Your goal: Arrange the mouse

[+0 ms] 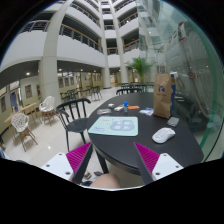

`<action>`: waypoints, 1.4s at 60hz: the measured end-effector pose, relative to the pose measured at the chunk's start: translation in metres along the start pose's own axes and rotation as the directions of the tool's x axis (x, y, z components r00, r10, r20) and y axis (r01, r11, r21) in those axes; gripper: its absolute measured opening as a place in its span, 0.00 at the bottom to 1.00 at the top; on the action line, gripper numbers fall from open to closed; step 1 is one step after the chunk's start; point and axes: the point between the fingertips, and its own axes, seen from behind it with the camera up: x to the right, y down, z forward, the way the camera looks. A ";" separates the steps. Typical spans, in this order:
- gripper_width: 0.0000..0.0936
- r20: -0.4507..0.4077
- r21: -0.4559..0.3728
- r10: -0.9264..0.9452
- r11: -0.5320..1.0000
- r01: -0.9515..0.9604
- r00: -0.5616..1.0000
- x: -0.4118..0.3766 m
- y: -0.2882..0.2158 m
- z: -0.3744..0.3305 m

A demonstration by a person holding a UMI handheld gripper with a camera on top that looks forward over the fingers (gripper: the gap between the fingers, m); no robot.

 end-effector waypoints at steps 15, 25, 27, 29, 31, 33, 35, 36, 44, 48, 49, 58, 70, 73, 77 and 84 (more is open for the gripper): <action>0.90 -0.187 -0.052 -0.011 0.999 0.002 0.982 0.107 0.017 0.014; 0.90 -0.254 -0.143 0.001 0.989 -0.039 0.967 0.173 0.040 0.057; 0.90 -0.262 -0.156 0.004 0.987 -0.047 0.965 0.180 0.043 0.066; 0.90 -0.257 -0.162 0.008 0.985 -0.052 0.966 0.185 0.043 0.079; 0.90 -0.244 -0.174 0.009 0.983 -0.053 0.970 0.185 0.044 0.084; 0.91 -0.241 -0.187 0.014 0.980 -0.061 0.970 0.189 0.043 0.091; 0.91 -0.247 -0.197 0.021 0.978 -0.071 0.969 0.194 0.041 0.105; 0.91 -0.251 -0.202 0.022 0.976 -0.075 0.968 0.197 0.041 0.109; 0.91 -0.298 -0.238 0.017 0.967 -0.092 0.954 0.221 0.036 0.134; 0.91 -0.294 -0.256 0.010 0.962 -0.089 0.956 0.226 0.030 0.150; 0.91 -0.294 -0.260 0.011 0.961 -0.092 0.956 0.227 0.029 0.154; 0.84 -0.310 -0.263 0.006 0.960 -0.092 0.951 0.239 0.015 0.194; 0.38 -0.385 -0.235 0.049 0.960 -0.149 0.922 0.248 0.005 0.202; 0.37 -0.363 -0.181 0.076 0.972 -0.151 0.929 0.235 -0.019 0.197; 0.37 -0.335 -0.086 0.079 0.990 -0.114 0.939 0.206 -0.068 0.187; 0.37 -0.243 -0.037 0.040 0.998 -0.050 0.969 0.116 -0.119 0.198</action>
